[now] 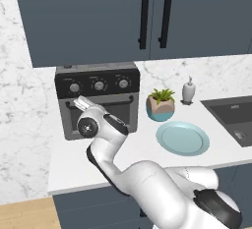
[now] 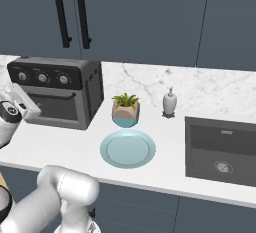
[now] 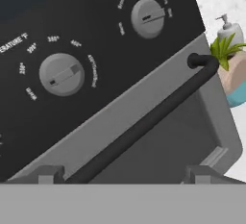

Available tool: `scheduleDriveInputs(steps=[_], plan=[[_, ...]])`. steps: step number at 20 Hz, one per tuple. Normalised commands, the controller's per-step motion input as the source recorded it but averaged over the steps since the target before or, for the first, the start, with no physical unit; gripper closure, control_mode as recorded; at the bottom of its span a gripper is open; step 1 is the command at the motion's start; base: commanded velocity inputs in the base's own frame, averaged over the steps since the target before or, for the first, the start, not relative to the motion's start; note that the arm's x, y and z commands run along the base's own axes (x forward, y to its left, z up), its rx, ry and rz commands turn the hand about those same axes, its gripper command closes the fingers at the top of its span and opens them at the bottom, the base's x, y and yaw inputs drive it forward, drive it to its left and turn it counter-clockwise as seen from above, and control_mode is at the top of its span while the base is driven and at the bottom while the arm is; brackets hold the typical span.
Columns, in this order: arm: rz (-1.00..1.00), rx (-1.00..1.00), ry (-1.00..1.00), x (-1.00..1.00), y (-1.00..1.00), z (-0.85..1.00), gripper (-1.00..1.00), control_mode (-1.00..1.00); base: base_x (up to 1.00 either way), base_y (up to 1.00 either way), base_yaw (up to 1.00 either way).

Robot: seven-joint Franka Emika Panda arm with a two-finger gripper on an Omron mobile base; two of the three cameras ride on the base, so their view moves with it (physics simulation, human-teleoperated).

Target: Pick up the kebab skewer and baguette bread, and place them inside the toaster oven. Close the toaster oven door and start by setting the timer.

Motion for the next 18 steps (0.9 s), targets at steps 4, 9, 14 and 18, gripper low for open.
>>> scheduleDriveInputs(steps=[4,9,14,18], plan=[[0.00,0.04,-0.13,-0.49,0.14,0.50,-1.00,-1.00,0.00,0.00,0.00],[0.00,0.00,-0.10,-0.28,0.14,0.58,-1.00,-1.00,0.00,0.00,0.00],[0.02,-0.06,-0.07,-0.39,0.20,0.30,-1.00,-1.00,0.00,0.00,0.00],[0.03,-0.13,-0.12,-0.42,0.30,0.18,-1.00,-1.00,0.00,0.00,0.00]])
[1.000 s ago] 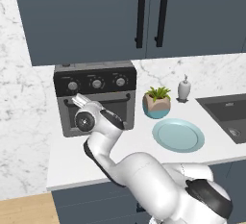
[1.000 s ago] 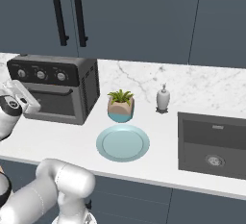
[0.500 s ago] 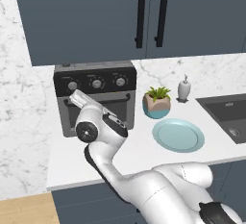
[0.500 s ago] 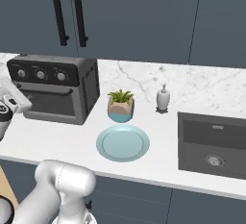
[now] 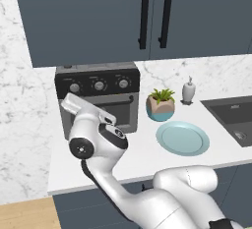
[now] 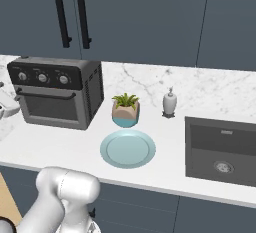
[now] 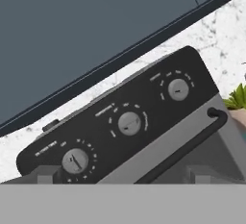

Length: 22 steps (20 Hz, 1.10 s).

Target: Pick up the kebab skewer and baguette bread, and place them inside the toaster oven. Close the toaster oven door and start by setting the timer.

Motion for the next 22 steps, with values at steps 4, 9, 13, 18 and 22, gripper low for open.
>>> scheduleDriveInputs(steps=[4,9,13,18,22], plan=[[0.00,-0.17,-0.11,-0.21,0.14,0.09,-1.00,-1.00,0.00,0.00,0.00],[0.00,-0.15,0.00,0.00,0.12,0.05,-1.00,-1.00,0.00,0.00,0.00],[0.00,-0.08,0.01,0.01,0.00,0.12,-1.00,-1.00,0.00,0.00,0.00],[-0.05,-0.01,0.01,0.00,0.00,0.03,-1.00,-1.00,0.00,0.00,0.00],[-0.08,-0.02,0.00,0.09,0.00,0.00,-1.00,-1.00,0.00,0.00,0.00]])
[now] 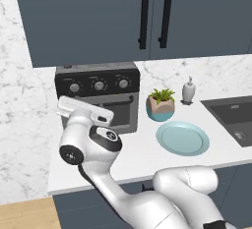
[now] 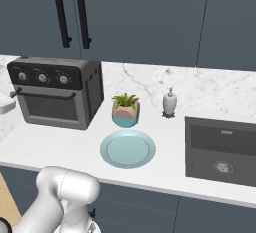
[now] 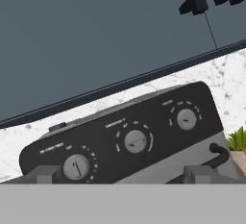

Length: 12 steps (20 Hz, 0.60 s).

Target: Pick up the kebab skewer and baguette bread, and place them inside the toaster oven. Close the toaster oven door and start by setting the timer.

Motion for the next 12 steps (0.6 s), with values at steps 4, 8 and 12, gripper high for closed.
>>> scheduleDriveInputs(steps=[4,8,12], plan=[[-0.04,-0.06,0.00,0.43,0.01,0.00,-1.00,-1.00,0.00,0.00,0.00],[0.00,-0.05,0.00,0.46,0.00,0.00,-1.00,-1.00,0.00,0.00,0.00],[0.00,-0.06,0.00,0.38,0.00,-0.02,-1.00,-1.00,0.00,0.00,0.00]])
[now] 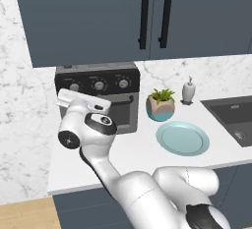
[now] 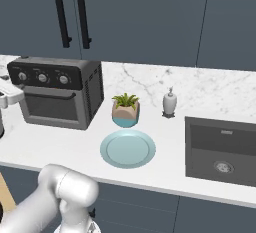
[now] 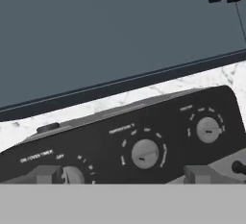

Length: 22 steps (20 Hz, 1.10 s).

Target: Pick up the kebab skewer and baguette bread, and place them inside the toaster oven. Close the toaster oven door and start by setting the timer.

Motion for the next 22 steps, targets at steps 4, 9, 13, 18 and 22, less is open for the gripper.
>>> scheduleDriveInputs(steps=[4,9,13,18,22], plan=[[0.00,-0.08,0.00,0.29,0.10,-0.01,-1.00,-1.00,0.00,0.00,0.00],[0.00,-0.13,0.00,0.07,0.30,0.00,-1.00,-1.00,0.00,0.00,0.00],[0.00,-0.10,0.00,0.03,0.12,0.00,-1.00,-1.00,0.00,0.00,0.00],[0.00,-0.06,0.00,0.16,0.01,-0.04,-1.00,-1.00,0.00,0.00,0.00],[0.00,-0.06,0.00,0.12,0.00,-0.01,-1.00,-1.00,0.00,0.00,0.00]])
